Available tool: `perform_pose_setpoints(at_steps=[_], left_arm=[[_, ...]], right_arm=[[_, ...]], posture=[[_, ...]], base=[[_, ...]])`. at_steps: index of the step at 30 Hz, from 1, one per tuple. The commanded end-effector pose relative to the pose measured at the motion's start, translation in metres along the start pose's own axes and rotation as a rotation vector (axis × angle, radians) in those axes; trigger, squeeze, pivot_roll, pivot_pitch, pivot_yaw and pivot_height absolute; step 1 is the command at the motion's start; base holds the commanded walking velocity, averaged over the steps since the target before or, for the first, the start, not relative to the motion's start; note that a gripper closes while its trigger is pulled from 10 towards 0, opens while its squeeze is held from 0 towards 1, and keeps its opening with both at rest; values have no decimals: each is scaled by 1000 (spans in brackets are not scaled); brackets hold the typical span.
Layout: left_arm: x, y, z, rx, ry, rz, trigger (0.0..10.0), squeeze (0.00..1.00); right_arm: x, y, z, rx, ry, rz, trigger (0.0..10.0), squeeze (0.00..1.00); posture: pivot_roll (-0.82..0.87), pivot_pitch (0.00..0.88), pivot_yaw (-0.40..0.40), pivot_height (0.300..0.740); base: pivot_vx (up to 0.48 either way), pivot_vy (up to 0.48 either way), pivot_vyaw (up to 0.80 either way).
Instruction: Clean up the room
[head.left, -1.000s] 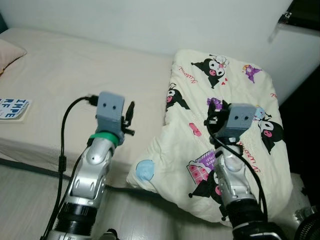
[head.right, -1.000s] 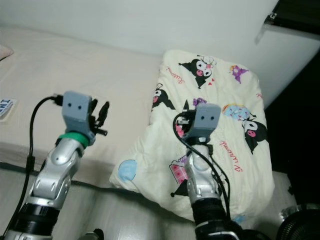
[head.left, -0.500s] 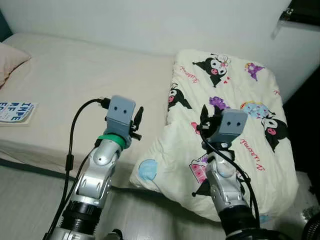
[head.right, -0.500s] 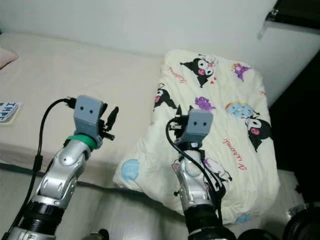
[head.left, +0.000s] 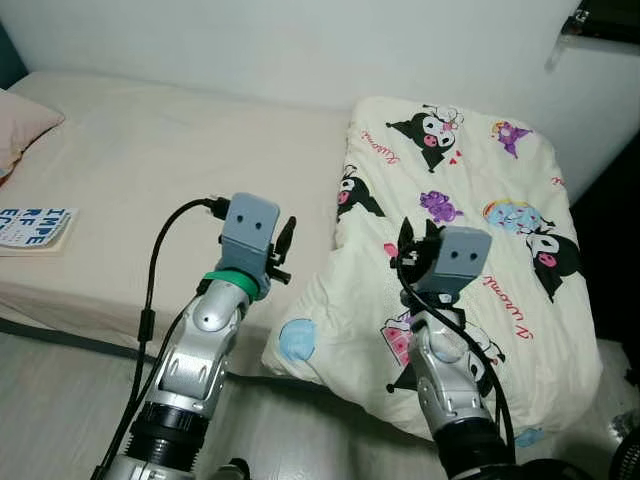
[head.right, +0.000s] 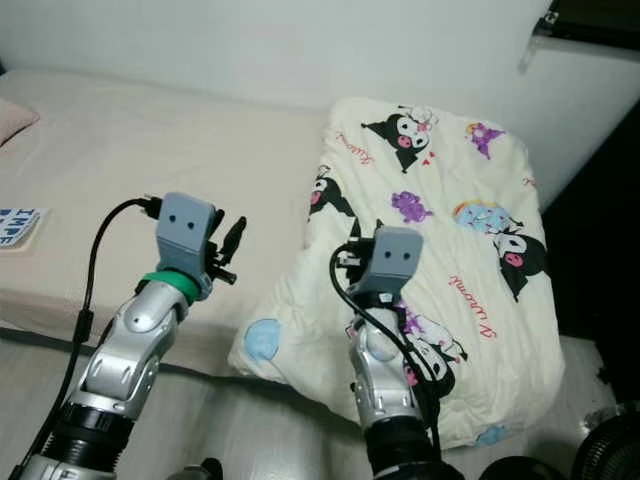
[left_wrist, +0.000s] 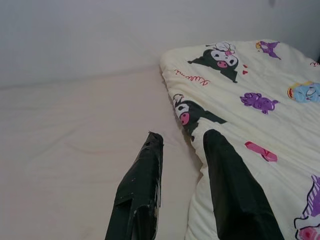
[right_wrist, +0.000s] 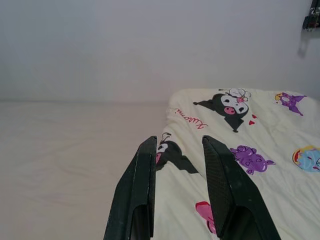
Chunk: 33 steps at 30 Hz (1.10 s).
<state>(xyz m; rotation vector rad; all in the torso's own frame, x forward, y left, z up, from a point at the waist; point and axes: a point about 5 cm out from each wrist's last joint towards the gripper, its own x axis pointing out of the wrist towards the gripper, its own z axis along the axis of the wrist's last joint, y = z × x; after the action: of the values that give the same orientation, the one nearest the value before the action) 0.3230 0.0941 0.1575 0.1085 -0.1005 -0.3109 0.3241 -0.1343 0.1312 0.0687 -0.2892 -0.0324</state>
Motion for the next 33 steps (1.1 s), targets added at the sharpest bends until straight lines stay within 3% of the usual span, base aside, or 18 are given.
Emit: perform_pose_setpoints(at_steps=[1,33], left_arm=[[-4,-2,-9,-19,28,-15,10000,0],[-6,-3,-18,-1,29,-12,10000,0]], right_arm=[[-3,-1,-2,-5,11,-5,10000,0],[-10,1,-3,-16,20,26,10000,0]], posture=[[-30,33,62,739],[-40,26,57,739]], base=[[0,0,0],[0,0,0]])
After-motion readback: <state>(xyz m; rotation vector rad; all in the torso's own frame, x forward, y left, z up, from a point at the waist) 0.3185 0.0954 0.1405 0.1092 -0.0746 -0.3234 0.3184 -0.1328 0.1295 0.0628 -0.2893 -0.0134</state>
